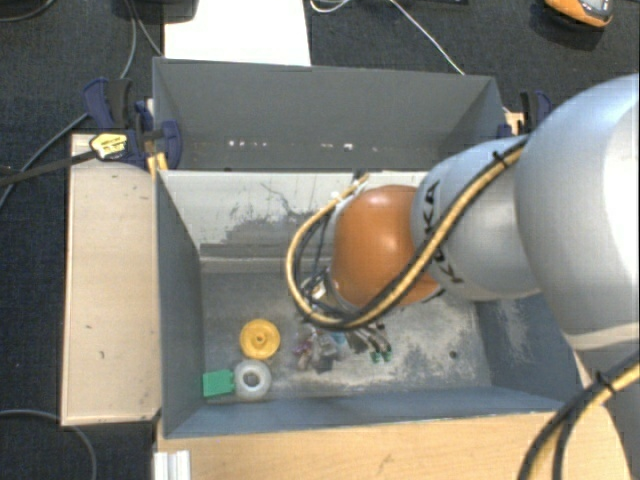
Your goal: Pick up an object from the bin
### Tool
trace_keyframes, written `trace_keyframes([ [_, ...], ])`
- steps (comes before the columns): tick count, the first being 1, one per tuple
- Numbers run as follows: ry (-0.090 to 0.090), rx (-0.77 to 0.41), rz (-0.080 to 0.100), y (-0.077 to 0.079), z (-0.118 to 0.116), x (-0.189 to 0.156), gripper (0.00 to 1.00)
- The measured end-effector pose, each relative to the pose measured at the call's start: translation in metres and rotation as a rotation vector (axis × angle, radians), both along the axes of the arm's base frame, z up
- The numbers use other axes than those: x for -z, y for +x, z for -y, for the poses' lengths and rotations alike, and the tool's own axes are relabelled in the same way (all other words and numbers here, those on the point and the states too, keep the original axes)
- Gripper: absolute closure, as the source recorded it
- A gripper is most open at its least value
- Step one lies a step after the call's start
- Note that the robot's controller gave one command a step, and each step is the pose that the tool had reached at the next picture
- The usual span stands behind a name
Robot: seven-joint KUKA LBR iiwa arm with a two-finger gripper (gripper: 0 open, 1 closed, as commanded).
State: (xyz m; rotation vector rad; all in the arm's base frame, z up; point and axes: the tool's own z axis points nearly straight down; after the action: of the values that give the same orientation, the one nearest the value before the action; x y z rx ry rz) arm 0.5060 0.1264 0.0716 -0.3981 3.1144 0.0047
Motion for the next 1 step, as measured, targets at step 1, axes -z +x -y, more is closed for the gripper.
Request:
trace_keyframes([
  [1,0.0,-0.227,0.009,-0.01,0.0295,-0.0932,1.0],
])
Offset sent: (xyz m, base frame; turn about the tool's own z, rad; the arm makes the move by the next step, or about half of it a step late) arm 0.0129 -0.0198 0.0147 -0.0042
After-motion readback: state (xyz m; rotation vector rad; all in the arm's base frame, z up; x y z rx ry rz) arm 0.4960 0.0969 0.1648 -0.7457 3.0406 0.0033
